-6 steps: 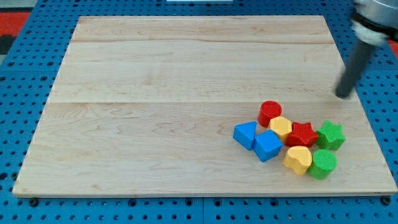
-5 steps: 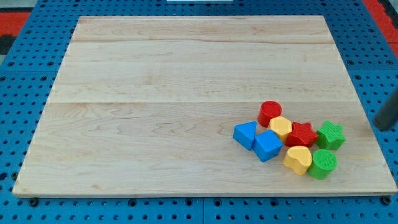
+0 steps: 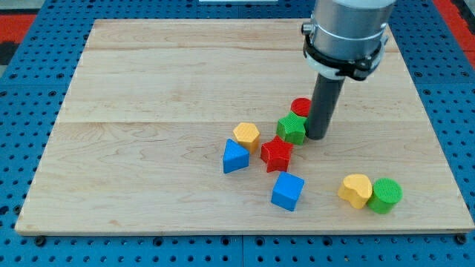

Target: Move the red circle to the top right diagonally to the green star

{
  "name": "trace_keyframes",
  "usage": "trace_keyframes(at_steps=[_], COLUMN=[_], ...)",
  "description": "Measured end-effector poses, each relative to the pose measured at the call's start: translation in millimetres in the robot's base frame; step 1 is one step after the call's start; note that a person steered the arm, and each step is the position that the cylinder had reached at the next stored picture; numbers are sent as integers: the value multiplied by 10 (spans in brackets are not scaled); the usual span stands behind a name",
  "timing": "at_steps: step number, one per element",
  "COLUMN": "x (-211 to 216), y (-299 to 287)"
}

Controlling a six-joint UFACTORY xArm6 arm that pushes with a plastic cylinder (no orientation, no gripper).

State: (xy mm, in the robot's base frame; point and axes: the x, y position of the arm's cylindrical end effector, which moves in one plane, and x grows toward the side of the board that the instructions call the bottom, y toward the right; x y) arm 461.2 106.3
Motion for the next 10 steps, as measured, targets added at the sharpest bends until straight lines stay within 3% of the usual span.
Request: trace_keyframes(at_steps=[2, 4, 6, 7, 9, 10], x=[-318, -1083, -969, -958, -513, -756], y=[15, 133, -17, 682, -305, -863])
